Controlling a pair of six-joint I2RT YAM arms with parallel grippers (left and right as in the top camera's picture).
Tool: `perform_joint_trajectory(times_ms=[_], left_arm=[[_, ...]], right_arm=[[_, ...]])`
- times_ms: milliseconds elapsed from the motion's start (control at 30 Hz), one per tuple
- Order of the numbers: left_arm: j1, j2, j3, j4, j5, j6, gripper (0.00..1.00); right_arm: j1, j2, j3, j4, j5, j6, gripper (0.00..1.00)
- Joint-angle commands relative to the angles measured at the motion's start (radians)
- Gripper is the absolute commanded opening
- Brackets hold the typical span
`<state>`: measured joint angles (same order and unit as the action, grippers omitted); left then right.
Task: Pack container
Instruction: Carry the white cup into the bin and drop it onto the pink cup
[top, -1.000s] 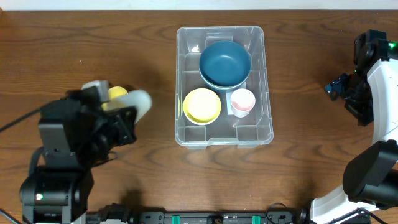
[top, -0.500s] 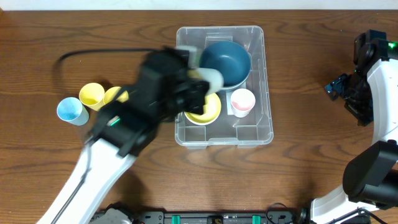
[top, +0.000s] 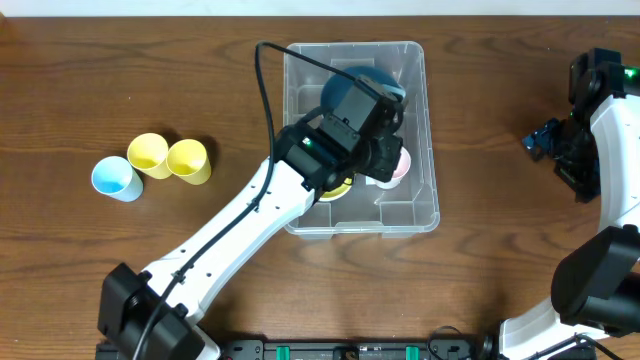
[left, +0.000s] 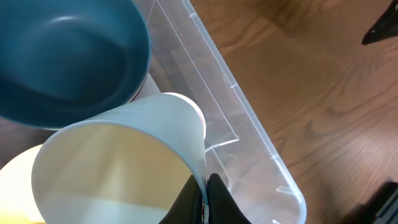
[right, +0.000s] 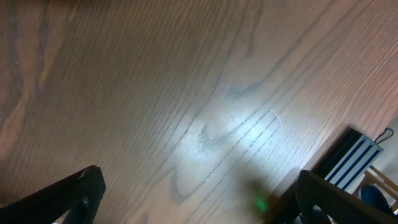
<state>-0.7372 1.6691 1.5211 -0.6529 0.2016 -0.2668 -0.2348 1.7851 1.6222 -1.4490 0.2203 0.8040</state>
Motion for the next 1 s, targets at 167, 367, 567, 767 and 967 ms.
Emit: perform_joint_trajectory(times_ms=[167, 367, 567, 767, 967], left_arm=[[-0.006, 0.058, 0.033, 0.019, -0.035, 0.039, 0.06], [-0.019, 0.099, 0.033, 0.049, -0.035, 0.039, 0.06], [-0.026, 0.108, 0.033, 0.053, -0.034, 0.039, 0.06], [-0.035, 0.109, 0.033, 0.051, -0.034, 0.038, 0.06], [-0.037, 0.109, 0.033, 0.039, -0.034, 0.038, 0.07]], right_arm=[[-0.005, 0.005, 0.000, 0.000, 0.011, 0.010, 0.99], [-0.005, 0.005, 0.000, 0.000, 0.011, 0.011, 0.99], [-0.005, 0.005, 0.000, 0.000, 0.011, 0.011, 0.99], [-0.005, 0.005, 0.000, 0.000, 0.011, 0.010, 0.99], [-0.005, 0.005, 0.000, 0.000, 0.011, 0.011, 0.99]])
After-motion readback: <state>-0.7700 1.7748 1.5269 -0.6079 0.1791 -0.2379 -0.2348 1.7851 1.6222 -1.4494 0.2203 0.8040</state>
